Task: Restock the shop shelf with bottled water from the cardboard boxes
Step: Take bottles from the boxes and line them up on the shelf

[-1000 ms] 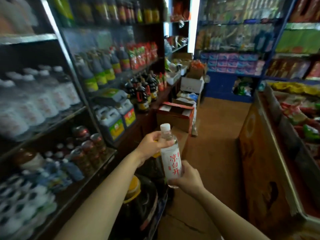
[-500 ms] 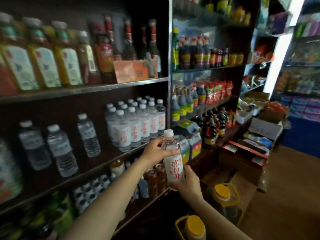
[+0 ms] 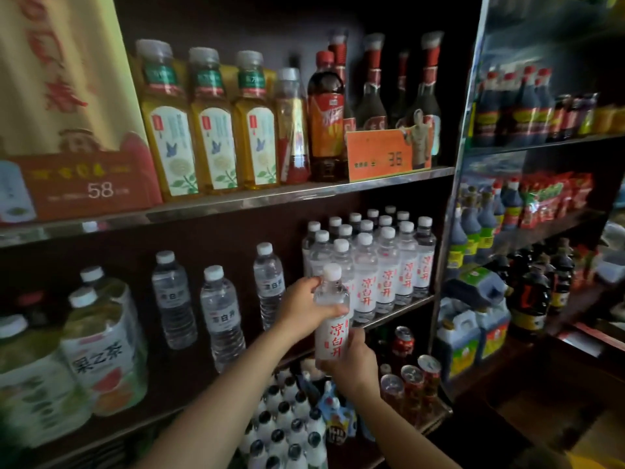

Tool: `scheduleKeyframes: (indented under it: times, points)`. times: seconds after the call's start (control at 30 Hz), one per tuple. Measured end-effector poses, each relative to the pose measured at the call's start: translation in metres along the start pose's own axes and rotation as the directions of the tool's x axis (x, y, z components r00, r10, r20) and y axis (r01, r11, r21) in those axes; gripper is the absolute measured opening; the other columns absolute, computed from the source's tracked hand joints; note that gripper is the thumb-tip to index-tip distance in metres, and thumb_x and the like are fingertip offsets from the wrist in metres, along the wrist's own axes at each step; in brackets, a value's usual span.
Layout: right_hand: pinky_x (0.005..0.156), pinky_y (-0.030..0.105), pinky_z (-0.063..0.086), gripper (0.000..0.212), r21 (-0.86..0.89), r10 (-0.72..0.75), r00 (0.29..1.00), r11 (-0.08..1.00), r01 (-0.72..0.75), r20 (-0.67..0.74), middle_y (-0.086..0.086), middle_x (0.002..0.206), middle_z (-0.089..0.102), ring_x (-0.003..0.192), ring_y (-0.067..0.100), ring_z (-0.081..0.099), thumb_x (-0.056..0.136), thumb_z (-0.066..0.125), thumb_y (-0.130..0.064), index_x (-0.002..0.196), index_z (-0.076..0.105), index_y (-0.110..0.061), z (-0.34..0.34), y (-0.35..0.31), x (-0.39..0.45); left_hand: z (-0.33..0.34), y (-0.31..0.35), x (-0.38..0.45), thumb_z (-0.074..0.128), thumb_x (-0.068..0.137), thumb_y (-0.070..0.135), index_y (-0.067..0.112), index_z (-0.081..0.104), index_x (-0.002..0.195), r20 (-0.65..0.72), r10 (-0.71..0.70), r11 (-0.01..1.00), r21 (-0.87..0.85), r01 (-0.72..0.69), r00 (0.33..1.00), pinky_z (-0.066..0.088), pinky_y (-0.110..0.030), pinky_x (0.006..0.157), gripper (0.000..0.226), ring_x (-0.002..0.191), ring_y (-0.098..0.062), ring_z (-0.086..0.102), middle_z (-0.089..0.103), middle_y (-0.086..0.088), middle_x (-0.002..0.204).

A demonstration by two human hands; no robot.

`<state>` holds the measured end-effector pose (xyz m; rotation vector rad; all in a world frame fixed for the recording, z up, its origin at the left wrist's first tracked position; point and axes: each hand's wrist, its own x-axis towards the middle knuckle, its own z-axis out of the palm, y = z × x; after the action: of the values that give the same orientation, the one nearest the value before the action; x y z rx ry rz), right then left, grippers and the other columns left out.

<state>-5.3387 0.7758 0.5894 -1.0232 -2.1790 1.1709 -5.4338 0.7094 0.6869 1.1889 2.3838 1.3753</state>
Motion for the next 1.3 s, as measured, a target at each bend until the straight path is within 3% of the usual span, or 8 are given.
scheduleKeyframes:
  times: [0.23, 0.33, 0.6, 0.67, 0.73, 0.8, 0.93, 1.3]
  points:
    - [0.063, 0.025, 0.05, 0.048, 0.053, 0.014, 1.0, 0.999, -0.015, 0.009, -0.006, 0.088, 0.06, 0.078, 0.013, 0.059, 0.071, 0.08, -0.018, 0.101, 0.042, -0.02, 0.042, -0.019, 0.047, -0.011, -0.031, 0.035, 0.082, 0.065, 0.04, 0.023, 0.061, 0.118, -0.135, -0.027, 0.999, 0.021, 0.03, 0.991, 0.052, -0.034, 0.088, 0.06, 0.101, -0.009, 0.063, 0.067, 0.009, 0.11]
    - [0.074, 0.034, 0.053, 0.046, -0.014, -0.033, 0.999, 0.999, 0.033, -0.012, -0.006, 0.101, 0.056, 0.087, 0.016, 0.059, 0.07, 0.078, -0.022, 0.102, 0.045, -0.021, 0.052, -0.02, 0.061, -0.007, -0.041, 0.049, 0.078, 0.068, 0.043, 0.024, 0.061, 0.118, -0.198, -0.003, 0.998, 0.067, 0.016, 0.98, 0.052, -0.035, 0.088, 0.057, 0.101, -0.011, 0.063, 0.067, 0.006, 0.11]
    - [0.087, 0.032, 0.049, 0.044, -0.247, -0.104, 0.994, 0.964, 0.097, -0.016, 0.006, 0.122, 0.054, 0.107, 0.024, 0.059, 0.083, 0.066, -0.018, 0.12, 0.046, -0.01, 0.069, -0.03, 0.091, -0.004, -0.03, 0.083, 0.073, 0.078, 0.033, 0.009, 0.028, 0.14, -0.23, 0.119, 0.846, 0.533, 0.023, 0.966, 0.044, -0.029, 0.091, 0.08, 0.119, -0.024, 0.053, 0.048, -0.009, 0.131]
    - [0.082, 0.035, 0.052, 0.036, -0.271, -0.092, 0.996, 0.959, 0.084, -0.018, 0.008, 0.113, 0.062, 0.101, 0.025, 0.063, 0.084, 0.063, -0.017, 0.115, 0.046, -0.01, 0.073, -0.032, 0.098, -0.004, -0.027, 0.093, 0.078, 0.074, 0.029, 0.012, 0.021, 0.147, -0.219, 0.132, 0.752, 0.658, 0.046, 0.967, 0.05, -0.029, 0.073, 0.094, 0.102, -0.025, 0.064, 0.054, -0.01, 0.124]
    - [0.076, 0.036, 0.051, 0.03, -0.285, -0.067, 0.997, 0.957, 0.058, -0.022, 0.01, 0.106, 0.066, 0.099, 0.028, 0.065, 0.086, 0.061, -0.018, 0.109, 0.045, -0.009, 0.077, -0.035, 0.106, -0.007, -0.028, 0.106, 0.09, 0.051, 0.035, 0.012, 0.055, 0.126, -0.211, 0.194, 0.571, 0.819, 0.065, 0.958, 0.047, -0.027, 0.057, 0.086, 0.069, -0.02, 0.067, 0.067, -0.007, 0.089]
    - [0.074, 0.036, 0.051, 0.028, -0.295, -0.064, 0.998, 0.954, 0.054, -0.024, 0.01, 0.104, 0.067, 0.098, 0.03, 0.066, 0.087, 0.059, -0.018, 0.108, 0.043, -0.009, 0.082, -0.037, 0.114, -0.01, -0.027, 0.116, 0.092, 0.042, 0.037, 0.013, 0.066, 0.102, -0.165, 0.216, 0.437, 0.898, 0.056, 0.962, 0.048, -0.031, 0.068, 0.07, 0.063, -0.019, 0.065, 0.067, -0.004, 0.071]
    - [0.073, 0.034, 0.051, 0.03, -0.33, -0.076, 0.996, 0.942, 0.059, -0.039, 0.01, 0.106, 0.066, 0.098, 0.028, 0.067, 0.092, 0.051, -0.012, 0.119, 0.038, -0.007, 0.095, -0.041, 0.127, -0.016, -0.022, 0.135, 0.065, 0.085, 0.023, 0.012, 0.036, 0.133, -0.117, 0.185, 0.376, 0.926, 0.04, 0.976, 0.028, -0.043, 0.104, 0.058, 0.11, -0.028, 0.055, 0.06, -0.012, 0.118]
    - [0.074, 0.03, 0.054, 0.028, -0.391, -0.138, 0.99, 0.911, 0.133, 0.017, 0.009, 0.109, 0.066, 0.097, 0.022, 0.067, 0.097, 0.037, -0.005, 0.124, 0.031, -0.009, 0.104, -0.049, 0.147, -0.017, -0.02, 0.157, 0.046, 0.092, 0.009, 0.014, 0.035, 0.134, -0.168, 0.166, 0.387, 0.917, 0.093, 0.972, 0.023, -0.042, 0.108, 0.043, 0.121, -0.03, 0.045, 0.049, -0.015, 0.128]
